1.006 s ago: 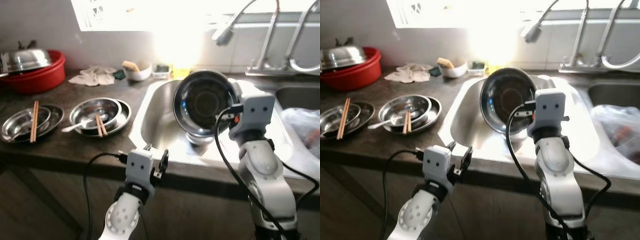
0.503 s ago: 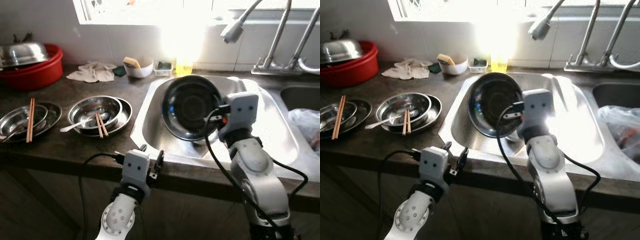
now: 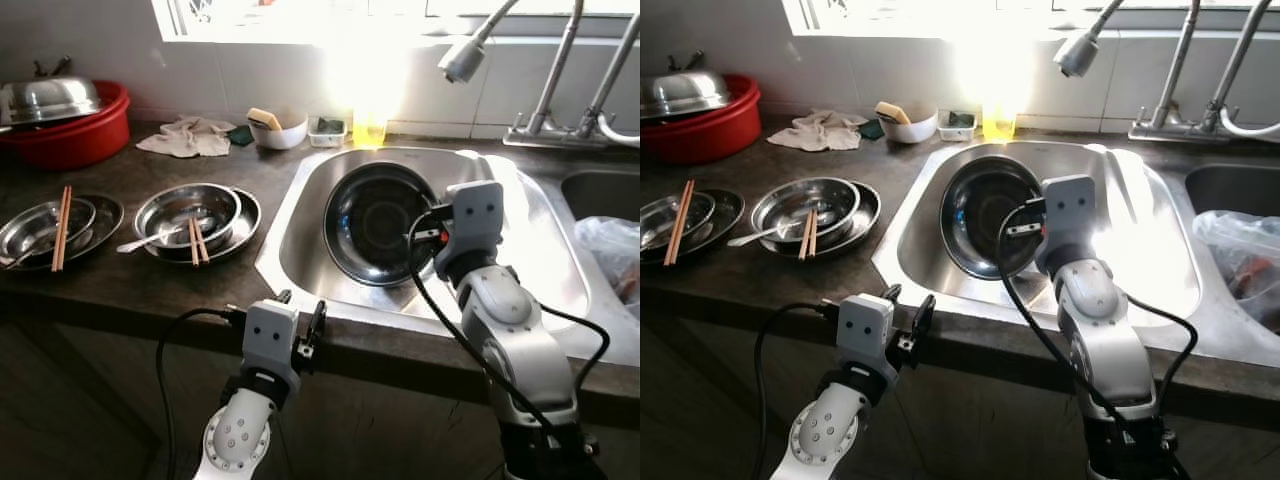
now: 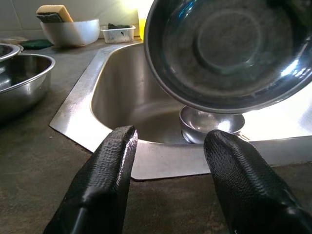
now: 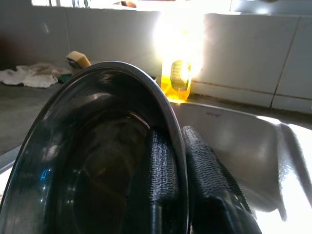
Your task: Kitchen organization
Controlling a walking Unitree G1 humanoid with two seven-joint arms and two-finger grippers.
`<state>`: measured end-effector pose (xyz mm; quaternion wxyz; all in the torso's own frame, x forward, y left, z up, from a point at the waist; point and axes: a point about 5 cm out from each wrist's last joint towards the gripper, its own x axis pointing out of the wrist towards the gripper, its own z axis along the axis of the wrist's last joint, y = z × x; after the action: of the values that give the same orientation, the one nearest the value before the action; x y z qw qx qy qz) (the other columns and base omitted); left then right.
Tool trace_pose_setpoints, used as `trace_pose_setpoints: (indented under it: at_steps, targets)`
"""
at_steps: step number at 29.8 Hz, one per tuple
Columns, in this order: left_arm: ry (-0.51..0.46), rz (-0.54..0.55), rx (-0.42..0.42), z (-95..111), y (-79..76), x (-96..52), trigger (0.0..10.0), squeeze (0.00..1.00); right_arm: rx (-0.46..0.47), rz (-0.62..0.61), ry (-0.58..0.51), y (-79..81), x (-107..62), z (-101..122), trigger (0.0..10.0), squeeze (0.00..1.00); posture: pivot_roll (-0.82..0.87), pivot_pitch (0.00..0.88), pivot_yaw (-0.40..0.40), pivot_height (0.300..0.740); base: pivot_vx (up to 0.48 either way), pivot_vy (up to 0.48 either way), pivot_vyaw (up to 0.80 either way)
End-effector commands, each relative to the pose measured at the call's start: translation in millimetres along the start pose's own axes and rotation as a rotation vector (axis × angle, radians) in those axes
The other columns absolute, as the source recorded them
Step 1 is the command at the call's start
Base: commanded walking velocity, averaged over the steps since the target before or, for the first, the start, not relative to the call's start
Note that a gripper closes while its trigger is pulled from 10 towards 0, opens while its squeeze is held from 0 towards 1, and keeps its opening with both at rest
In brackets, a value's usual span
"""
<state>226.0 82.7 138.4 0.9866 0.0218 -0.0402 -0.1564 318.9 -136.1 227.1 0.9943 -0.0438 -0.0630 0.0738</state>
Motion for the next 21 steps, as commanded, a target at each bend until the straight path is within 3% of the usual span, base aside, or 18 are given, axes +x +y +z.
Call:
trace_pose_setpoints:
  at_steps: [1, 10, 12, 13, 14, 16, 21]
  targets:
    - [0.007, 0.007, 0.003, -1, 0.8, -1.3, 10.0, 0.0, 0.023, 0.01, 0.038, -3.1, 6.7, -2, 10.0, 0.0, 0.07, 0.066, -0.022, 0.74, 0.0, 0.0, 0.0]
    - [0.016, 0.007, -0.004, 0, 0.3, -5.2, 10.0, 0.0, -0.008, 0.077, 0.165, -6.1, 48.2, -8, 10.0, 0.0, 0.08, 0.092, -0.022, 0.74, 0.0, 0.0, 0.0]
    - [0.017, 0.007, -0.003, 0, 0.2, -5.4, 10.0, 0.0, -0.012, 0.087, 0.18, -5.7, 51.3, -10, 10.0, 0.0, 0.08, 0.095, -0.023, 0.74, 0.0, 0.0, 0.0]
    - [0.017, 0.007, -0.004, 1, 0.1, -6.9, 10.0, 0.0, -0.013, 0.118, 0.234, -2.3, 57.4, -16, 10.0, 0.0, 0.09, 0.108, -0.023, 0.74, 0.0, 0.0, 0.0]
    - [0.017, 0.007, -0.004, 1, 0.1, -6.9, 10.0, 0.0, -0.013, 0.118, 0.234, -2.3, 57.4, -16, 10.0, 0.0, 0.09, 0.108, -0.023, 0.74, 0.0, 0.0, 0.0]
    - [0.02, 0.01, -0.008, 2, -0.7, -9.0, 10.0, 0.0, -0.005, 0.183, 0.334, 6.8, 63.9, -34, 10.0, 0.0, 0.1, 0.121, -0.027, 0.74, 0.0, 0.0, 0.0]
    - [0.022, 0.016, -0.01, 5, -0.9, -12.0, 10.0, 0.0, -0.033, 0.222, 0.409, 12.9, 64.1, -49, 10.0, 0.0, 0.11, 0.141, -0.031, 0.74, 0.0, 0.0, 0.0]
